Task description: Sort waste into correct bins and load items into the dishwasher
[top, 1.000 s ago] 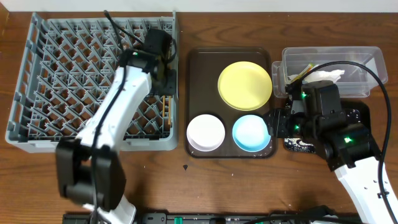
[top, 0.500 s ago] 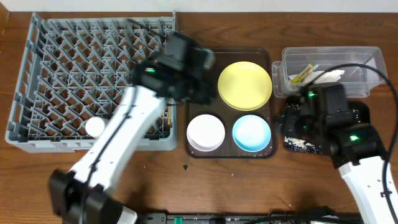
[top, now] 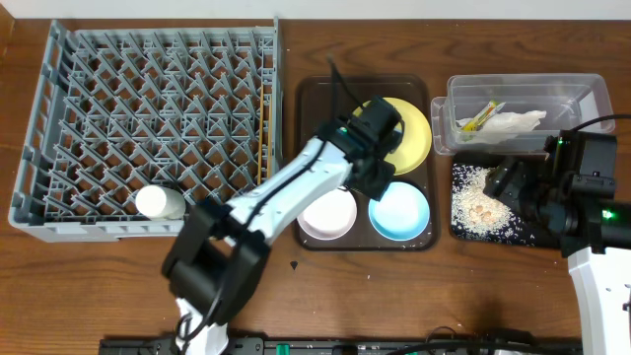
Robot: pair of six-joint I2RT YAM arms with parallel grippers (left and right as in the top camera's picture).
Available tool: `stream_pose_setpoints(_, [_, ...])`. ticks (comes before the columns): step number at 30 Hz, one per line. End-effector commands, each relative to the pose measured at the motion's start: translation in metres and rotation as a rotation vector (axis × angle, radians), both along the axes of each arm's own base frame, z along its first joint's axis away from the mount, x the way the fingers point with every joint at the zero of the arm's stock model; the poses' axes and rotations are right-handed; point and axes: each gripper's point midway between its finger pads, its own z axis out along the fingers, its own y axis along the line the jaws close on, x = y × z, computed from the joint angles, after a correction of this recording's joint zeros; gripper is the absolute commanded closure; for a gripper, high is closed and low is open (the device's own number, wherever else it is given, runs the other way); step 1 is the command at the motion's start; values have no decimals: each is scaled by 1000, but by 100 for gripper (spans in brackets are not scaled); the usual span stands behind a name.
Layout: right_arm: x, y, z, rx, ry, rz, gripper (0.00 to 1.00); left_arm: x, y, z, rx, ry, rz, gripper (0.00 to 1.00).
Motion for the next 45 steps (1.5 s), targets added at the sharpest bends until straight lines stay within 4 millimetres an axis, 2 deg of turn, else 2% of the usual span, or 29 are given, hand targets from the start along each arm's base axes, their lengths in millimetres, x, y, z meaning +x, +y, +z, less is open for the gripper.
stream_pose_setpoints(1, [0, 0, 2, 8, -3, -10, 21, -4, -2, -28, 58, 12, -33, 53])
stream_pose_setpoints(4, [0, 0, 2, 9, -2, -10, 20, -12, -6, -51, 89, 47, -52, 55])
stream_pose_setpoints(7, [0, 0, 2, 9, -2, -10, 20, -16, -8, -64, 103, 68, -58, 70])
stream_pose_setpoints(10, [0, 0, 2, 9, -2, -10, 20, -16, -9, -65, 102, 67, -55, 92])
stream_pose_setpoints(12, [0, 0, 2, 9, -2, -10, 20, -15, -10, -60, 94, 67, -33, 92])
stream_pose_setpoints(14, [-1, 0, 1, 9, 1, -10, 20, -13, -11, -49, 83, 56, -28, 93])
stream_pose_setpoints(16, [-1, 0, 1, 9, 2, -10, 20, -9, -13, -29, 61, 32, -25, 93])
stream_pose_setpoints(19, [-1, 0, 1, 9, 1, -10, 20, -1, -12, 12, 12, -36, -10, 93])
stream_pose_setpoints(21, [-1, 0, 1, 9, 2, -10, 20, 9, 1, 44, 4, -115, 24, 93])
stream_pose_setpoints(24, [-1, 0, 1, 9, 1, -10, 20, 28, 46, 87, 105, -278, 128, 93])
stream_pose_setpoints(29, [-1, 0, 1, 9, 2, -10, 20, 56, 168, 144, 528, -568, 375, 93])
stream_pose_setpoints(31, [-1, 0, 1, 9, 2, -10, 20, 60, 214, 164, 731, -647, 453, 93])
stream_pose_setpoints(34, [-1, 0, 1, 9, 2, -10, 20, 61, 262, 181, 966, -706, 521, 92])
stream_pose_setpoints(38, [-1, 0, 1, 9, 2, -10, 20, 61, 302, 187, 1132, -703, 575, 92])
stream_pose_setpoints(45, [-1, 0, 1, 9, 1, -10, 20, 71, 348, 178, 1245, -661, 681, 92])
